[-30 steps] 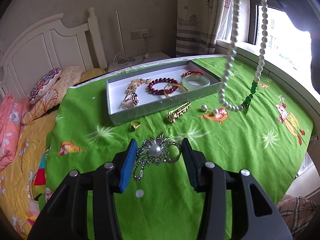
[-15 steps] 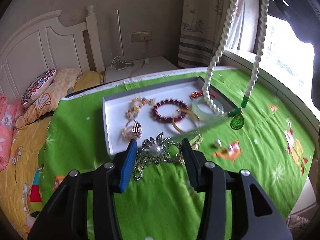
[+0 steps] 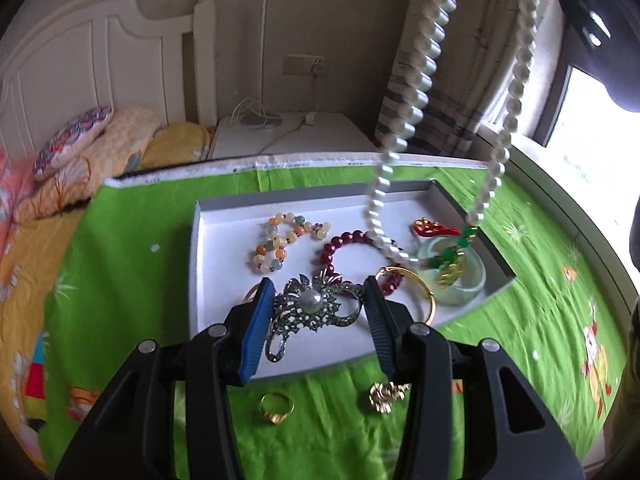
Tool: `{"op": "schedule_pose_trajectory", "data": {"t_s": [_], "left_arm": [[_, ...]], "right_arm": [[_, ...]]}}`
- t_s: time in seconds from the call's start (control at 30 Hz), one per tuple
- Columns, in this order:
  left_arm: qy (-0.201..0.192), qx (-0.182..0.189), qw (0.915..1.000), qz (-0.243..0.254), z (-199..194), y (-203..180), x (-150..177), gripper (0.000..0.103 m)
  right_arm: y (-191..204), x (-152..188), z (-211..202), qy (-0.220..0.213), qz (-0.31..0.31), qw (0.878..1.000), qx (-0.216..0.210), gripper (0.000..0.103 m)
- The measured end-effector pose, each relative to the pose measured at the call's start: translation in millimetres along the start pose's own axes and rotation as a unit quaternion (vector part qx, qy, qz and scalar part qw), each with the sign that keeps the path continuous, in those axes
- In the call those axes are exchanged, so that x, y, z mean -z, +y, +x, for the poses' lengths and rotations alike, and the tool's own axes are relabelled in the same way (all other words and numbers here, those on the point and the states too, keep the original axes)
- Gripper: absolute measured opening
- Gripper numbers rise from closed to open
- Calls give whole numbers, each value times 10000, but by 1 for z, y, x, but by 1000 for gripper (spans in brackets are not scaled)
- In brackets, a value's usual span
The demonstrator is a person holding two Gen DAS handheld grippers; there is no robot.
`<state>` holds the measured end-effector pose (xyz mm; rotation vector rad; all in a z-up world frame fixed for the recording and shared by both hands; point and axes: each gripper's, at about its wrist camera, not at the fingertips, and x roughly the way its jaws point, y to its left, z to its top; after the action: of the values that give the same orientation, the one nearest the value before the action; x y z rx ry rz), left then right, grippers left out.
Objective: Organize jewelry
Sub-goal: 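Hold the necklace raised with the right tool while the left carries the brooch toward the box, then lower the necklace into the box with the right tool while the left releases the brooch there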
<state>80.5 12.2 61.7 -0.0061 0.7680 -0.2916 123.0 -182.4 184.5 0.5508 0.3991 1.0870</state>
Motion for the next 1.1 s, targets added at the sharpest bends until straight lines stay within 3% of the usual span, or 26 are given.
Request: {"op": "schedule_pose_trajectory", "data": {"t_s": [0.33, 0.57, 0.7, 0.9, 1.0, 1.1], "left_arm": [[-116, -172, 9994, -291, 13, 13, -1, 45], [137, -262, 9993, -223, 36, 16, 0, 45], [148, -313, 9991, -225, 45, 18, -3, 45], [174, -332, 9989, -267, 49, 15, -7, 45], [196, -358, 9989, -210, 49, 11, -8, 45], [211, -349, 9990, -203, 50, 6, -9, 45]], "right_arm": [[-29, 4, 47, 279, 40, 9993, 248, 11], [-71, 39, 30, 466, 199, 9938, 988, 11], [-99, 59, -1, 510, 280, 9856, 1588, 11], [-158, 76, -31, 743, 640, 9624, 2534, 12], [-174, 84, -35, 970, 732, 9499, 2880, 13], [-180, 90, -42, 1070, 1006, 9438, 2961, 18]]}}
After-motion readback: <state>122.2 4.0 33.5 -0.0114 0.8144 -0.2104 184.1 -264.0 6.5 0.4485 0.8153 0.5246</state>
